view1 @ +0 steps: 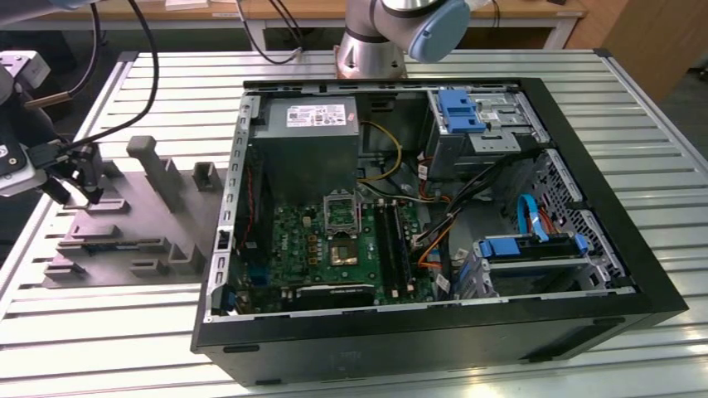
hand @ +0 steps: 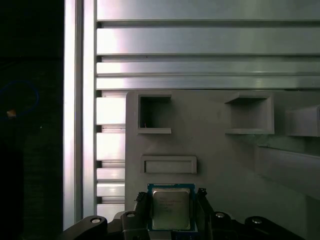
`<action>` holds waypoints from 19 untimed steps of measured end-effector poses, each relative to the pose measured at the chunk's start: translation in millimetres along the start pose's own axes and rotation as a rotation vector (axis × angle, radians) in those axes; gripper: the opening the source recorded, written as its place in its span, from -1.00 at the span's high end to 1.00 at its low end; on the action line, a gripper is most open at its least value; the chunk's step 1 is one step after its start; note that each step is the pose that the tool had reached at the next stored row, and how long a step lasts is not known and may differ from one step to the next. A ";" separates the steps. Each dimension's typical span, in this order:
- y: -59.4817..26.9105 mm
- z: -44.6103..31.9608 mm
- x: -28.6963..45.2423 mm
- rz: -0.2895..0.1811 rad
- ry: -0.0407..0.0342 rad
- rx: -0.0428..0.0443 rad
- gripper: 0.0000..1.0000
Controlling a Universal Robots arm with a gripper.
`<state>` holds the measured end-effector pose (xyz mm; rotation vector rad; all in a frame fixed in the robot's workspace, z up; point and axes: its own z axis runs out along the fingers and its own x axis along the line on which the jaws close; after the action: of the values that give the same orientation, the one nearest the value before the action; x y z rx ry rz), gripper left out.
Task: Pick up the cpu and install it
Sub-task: 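Pick up the cpu and move it towards the insertion slot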
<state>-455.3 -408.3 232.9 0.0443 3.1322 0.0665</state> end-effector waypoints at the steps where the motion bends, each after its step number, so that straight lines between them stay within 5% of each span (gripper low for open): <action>1: 0.0 -0.3 0.0 0.000 0.0000 0.0000 0.06; 19: 0.2 -4.7 0.0 0.000 -0.0002 0.0000 0.06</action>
<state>-455.3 -408.3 237.6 0.0444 3.1320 0.0666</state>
